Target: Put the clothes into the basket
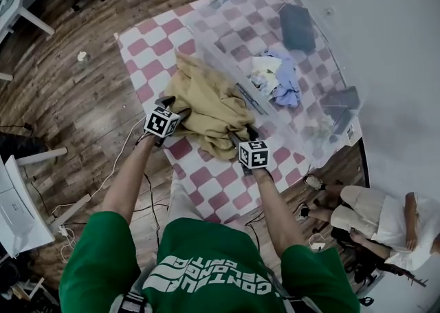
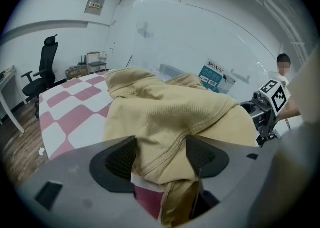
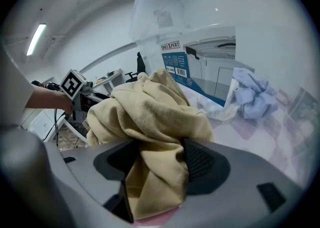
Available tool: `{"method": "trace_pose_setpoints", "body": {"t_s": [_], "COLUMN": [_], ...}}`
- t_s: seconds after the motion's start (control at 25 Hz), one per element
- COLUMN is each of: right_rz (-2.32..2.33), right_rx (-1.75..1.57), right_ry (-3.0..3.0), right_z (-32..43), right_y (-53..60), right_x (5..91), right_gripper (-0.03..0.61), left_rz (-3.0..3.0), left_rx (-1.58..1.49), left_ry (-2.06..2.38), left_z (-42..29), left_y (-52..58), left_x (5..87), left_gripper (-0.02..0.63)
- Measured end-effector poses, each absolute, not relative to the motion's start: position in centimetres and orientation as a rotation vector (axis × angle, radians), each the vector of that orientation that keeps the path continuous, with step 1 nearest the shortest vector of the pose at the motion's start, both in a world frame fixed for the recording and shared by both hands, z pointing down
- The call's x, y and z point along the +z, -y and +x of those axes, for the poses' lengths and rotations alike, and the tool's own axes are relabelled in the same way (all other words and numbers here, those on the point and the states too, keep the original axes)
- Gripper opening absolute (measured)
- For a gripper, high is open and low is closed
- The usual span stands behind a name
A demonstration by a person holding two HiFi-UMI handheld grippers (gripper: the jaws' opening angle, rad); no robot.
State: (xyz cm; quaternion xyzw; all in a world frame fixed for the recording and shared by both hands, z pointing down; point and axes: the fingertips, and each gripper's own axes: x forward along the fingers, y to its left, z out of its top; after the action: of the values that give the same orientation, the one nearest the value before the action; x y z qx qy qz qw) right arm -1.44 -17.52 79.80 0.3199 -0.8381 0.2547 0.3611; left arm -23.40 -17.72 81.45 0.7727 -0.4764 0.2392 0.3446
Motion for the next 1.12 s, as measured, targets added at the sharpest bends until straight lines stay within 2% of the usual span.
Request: {"method": "trace_pose_setpoints", "body": {"t_s": [0.32,0.72,1.12], "right_rz": [0.822,0.818,0.816], "right_rx": [0.685,0.689,0.698], "right_ry": [2.140,2.119,2.134], "right_z": [-2.4,-3.2,-4.5], "right_y": [18.2,18.5,18.5], "right_x": [81.2,81.7,81.2], "right_gripper": [0.291,0.283,0.254], "left_rz": [2.007,1.999,1.988], "left_rx": [0.657,0.634,0.563], "left_ry": [1.194,1.174,1.110], "left_z": [-22.2,-20.5,-17.5], "left_y": [18.3,18.1,17.4], "left_x": [82.9,83.4,82.6], "left_gripper": [0.291,0.210,0.092]}}
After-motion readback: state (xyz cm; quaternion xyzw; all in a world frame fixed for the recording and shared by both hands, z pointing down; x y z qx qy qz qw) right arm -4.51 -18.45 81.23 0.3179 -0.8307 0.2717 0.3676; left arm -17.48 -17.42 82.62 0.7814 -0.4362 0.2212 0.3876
